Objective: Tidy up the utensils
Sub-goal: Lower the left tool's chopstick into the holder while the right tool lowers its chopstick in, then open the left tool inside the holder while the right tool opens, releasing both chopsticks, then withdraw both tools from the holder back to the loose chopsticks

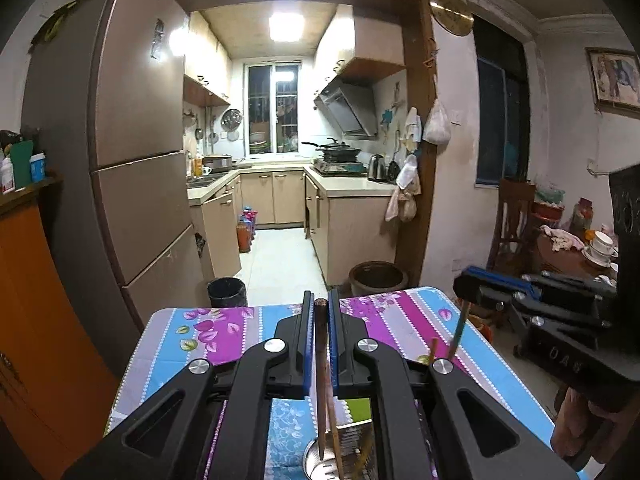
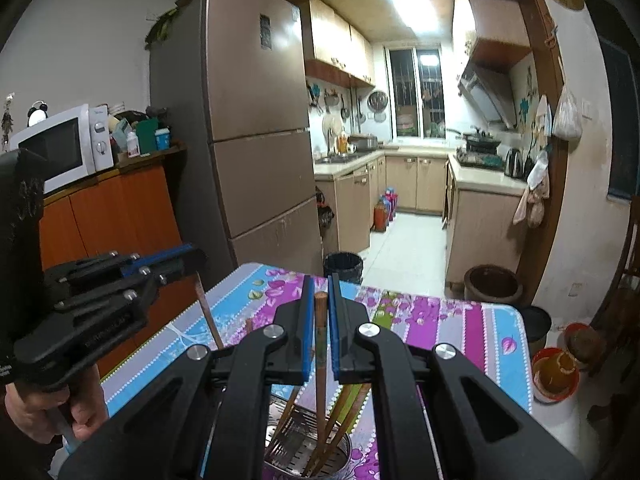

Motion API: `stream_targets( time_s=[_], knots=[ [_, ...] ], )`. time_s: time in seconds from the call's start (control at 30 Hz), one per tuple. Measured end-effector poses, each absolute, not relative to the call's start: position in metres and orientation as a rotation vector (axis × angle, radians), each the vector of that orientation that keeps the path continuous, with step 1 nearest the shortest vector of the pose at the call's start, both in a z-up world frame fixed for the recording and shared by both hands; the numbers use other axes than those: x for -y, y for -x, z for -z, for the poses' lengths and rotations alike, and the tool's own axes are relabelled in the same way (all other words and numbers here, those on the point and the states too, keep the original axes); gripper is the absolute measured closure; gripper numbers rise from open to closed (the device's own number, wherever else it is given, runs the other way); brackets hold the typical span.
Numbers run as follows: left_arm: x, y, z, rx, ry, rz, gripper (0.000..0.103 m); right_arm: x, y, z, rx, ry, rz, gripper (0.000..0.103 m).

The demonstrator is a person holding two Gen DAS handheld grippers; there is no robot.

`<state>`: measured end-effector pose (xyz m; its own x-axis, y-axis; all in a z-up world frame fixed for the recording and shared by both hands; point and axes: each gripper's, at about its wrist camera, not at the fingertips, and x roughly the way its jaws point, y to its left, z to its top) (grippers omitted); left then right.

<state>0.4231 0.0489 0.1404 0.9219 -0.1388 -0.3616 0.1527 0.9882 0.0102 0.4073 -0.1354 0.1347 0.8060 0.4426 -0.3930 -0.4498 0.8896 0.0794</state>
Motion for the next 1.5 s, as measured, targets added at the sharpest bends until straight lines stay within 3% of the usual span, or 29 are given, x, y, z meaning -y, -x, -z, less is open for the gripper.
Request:
stream_targets(
  time_s=[0.07, 0.13, 0.2, 0.23, 0.5, 1.0, 1.5],
  knots=[
    [-0.053, -0.430, -0.136, -0.380, -0.034, 0.137, 0.095, 0.135, -0.413, -0.130, -0.427, 0.017, -0.468, 0.097],
    [-0.056, -0.435, -0.133, -0.388, -0.028, 0.129, 0.092, 0.135, -0.420, -0.124, -0.441, 0.016, -0.452, 0.090],
    [-0.059, -0.439, -0.130, -0.392, -0.021, 0.119, 0.082, 0.136, -0.421, -0.122, -0.434, 0.016, -0.438, 0.068],
    [-0.061, -0.440, -0.129, -0.392, -0.019, 0.114, 0.076, 0.137, -0.421, -0.121, -0.426, 0.014, -0.435, 0.066],
    [-0.068, -0.440, -0.121, -0.390, -0.009, 0.095, 0.061, 0.147, -0.410, -0.127, -0.368, 0.010, -0.414, 0.050],
    [-0.072, -0.388, -0.111, -0.347, -0.013, 0.092, 0.043, 0.160, -0.361, -0.131, -0.302, 0.013, -0.402, 0.033],
    [-0.072, -0.261, -0.120, -0.205, -0.022, 0.108, 0.039, 0.169, -0.252, -0.142, -0.168, 0.042, -0.368, 0.024]
  ],
)
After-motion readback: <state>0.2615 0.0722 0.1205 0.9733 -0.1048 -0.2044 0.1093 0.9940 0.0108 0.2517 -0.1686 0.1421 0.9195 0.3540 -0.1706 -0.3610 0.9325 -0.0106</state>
